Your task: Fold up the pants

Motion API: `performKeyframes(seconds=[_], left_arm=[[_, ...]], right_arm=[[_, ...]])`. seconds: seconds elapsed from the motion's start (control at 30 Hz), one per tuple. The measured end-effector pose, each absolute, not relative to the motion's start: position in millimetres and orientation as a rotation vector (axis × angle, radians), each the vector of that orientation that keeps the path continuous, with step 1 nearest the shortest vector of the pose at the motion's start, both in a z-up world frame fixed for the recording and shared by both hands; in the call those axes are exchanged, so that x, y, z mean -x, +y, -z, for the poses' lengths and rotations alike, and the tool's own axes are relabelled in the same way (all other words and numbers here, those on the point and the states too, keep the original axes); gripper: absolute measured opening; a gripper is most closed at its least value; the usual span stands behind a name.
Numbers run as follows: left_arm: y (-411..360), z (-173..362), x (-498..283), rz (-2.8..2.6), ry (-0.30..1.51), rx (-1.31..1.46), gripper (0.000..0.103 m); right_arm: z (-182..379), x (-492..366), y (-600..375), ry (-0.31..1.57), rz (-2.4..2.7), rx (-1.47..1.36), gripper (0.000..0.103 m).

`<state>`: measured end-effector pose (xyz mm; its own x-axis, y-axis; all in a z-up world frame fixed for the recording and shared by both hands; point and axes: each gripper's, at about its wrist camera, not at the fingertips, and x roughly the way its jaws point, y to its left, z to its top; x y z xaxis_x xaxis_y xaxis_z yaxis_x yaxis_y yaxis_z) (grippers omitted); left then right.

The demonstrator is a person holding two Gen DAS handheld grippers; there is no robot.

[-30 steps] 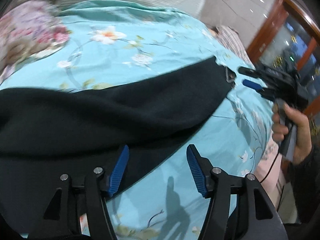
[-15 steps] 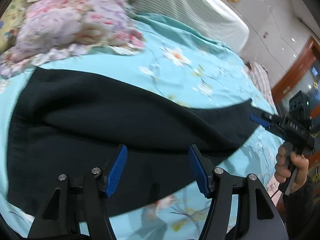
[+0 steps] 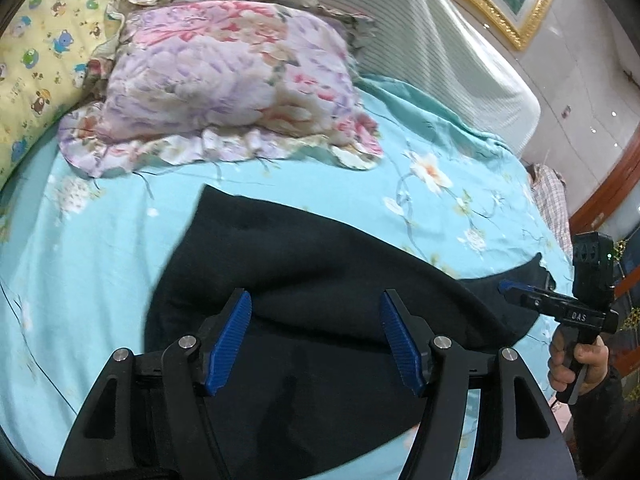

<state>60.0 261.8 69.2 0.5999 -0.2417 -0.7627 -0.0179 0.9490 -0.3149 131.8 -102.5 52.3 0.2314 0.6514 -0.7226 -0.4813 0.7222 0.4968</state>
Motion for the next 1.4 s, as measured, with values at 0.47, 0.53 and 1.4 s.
performKeyframes(seconds=[0.47, 0.53, 1.4], left_arm=[[310, -53, -113, 0.127, 0.977, 0.288, 0.073], [323, -44, -128, 0.172, 1.014, 0.321, 0.074], [309, -68, -101, 0.344, 0.912, 0.287, 0.008]], right_arm=[[-39, -143, -54, 1.149, -0.922, -0.079, 0.057], [-36, -145, -49, 1.160, -0.941, -0.068, 0.057], [-48, -130, -32, 1.094, -1.038, 0.043, 0.007]])
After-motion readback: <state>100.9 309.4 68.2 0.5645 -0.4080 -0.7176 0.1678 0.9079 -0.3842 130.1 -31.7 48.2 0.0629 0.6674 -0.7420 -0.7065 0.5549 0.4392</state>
